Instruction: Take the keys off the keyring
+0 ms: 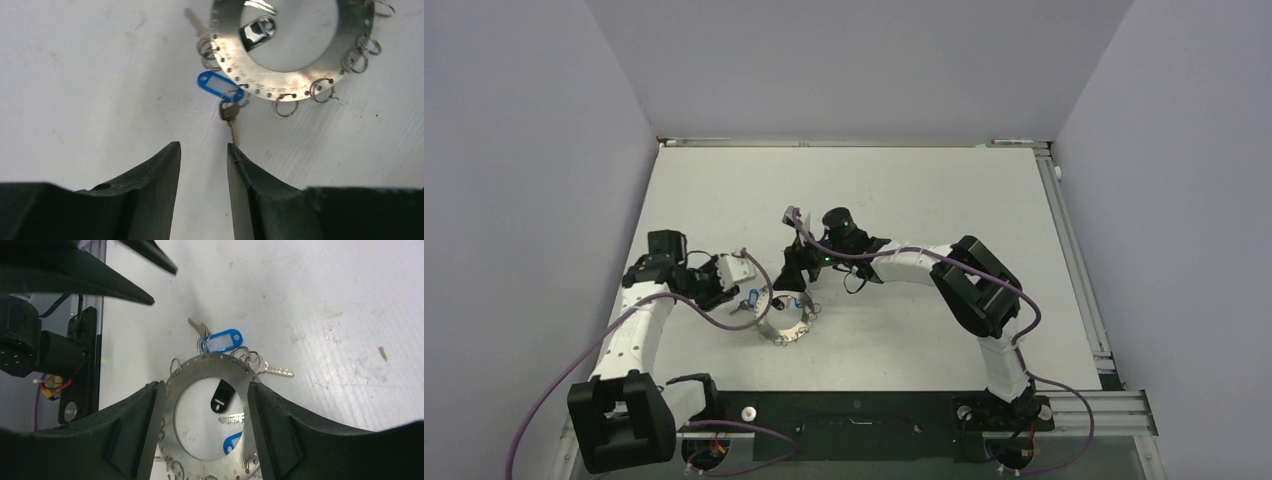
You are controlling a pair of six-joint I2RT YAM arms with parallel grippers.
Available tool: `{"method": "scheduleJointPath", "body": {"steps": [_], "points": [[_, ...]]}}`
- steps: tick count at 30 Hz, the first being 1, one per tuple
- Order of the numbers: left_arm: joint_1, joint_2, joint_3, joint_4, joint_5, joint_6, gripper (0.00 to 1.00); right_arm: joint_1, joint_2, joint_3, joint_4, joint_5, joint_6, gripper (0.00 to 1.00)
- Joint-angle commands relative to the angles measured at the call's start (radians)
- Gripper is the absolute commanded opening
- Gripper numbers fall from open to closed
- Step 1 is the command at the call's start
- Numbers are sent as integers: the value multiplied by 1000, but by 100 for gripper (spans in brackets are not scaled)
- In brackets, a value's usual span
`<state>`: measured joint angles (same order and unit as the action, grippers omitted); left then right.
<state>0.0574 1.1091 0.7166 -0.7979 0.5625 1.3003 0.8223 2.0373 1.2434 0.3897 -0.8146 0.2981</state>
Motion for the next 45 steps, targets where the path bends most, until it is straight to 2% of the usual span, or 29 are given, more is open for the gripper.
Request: {"method": "scheduleJointPath", "body": {"steps": [1, 3, 6, 8, 9, 10, 11, 13, 15, 16, 19, 23, 28, 45], "points": [[203, 19, 140, -126, 227, -98, 42, 44, 12, 129, -145, 64, -193, 62], [270, 49, 174, -167, 256, -140, 43, 41, 21, 144, -149, 55, -201, 62], [411, 145, 239, -289, 356, -95, 47, 31, 37, 157, -154, 28, -216, 62], [504, 228, 309, -394, 431, -45, 53, 42, 55, 201, -228, 11, -304, 63], [543, 280, 351, -476, 465, 16, 60, 53, 71, 261, -300, 10, -361, 63], [570, 330, 392, -561, 483, 103, 69, 63, 87, 304, -364, 9, -419, 63], [585, 379, 446, -625, 489, 124, 81, 73, 106, 354, -436, 11, -477, 63], [612, 462, 509, -705, 503, 134, 93, 91, 149, 451, -563, 30, -573, 62], [650, 516, 544, -769, 530, 175, 100, 104, 194, 546, -670, 58, -654, 61], [665, 527, 552, -770, 538, 164, 97, 109, 216, 584, -722, 72, -680, 61], [680, 521, 538, -706, 528, 103, 96, 127, 264, 653, -768, 106, -717, 60], [673, 449, 476, -559, 479, -27, 96, 159, 296, 674, -729, 148, -722, 60], [657, 371, 417, -442, 414, -116, 96, 185, 365, 753, -714, 175, -721, 59], [662, 354, 403, -370, 432, -172, 96, 244, 448, 843, -750, 203, -772, 59]]}}
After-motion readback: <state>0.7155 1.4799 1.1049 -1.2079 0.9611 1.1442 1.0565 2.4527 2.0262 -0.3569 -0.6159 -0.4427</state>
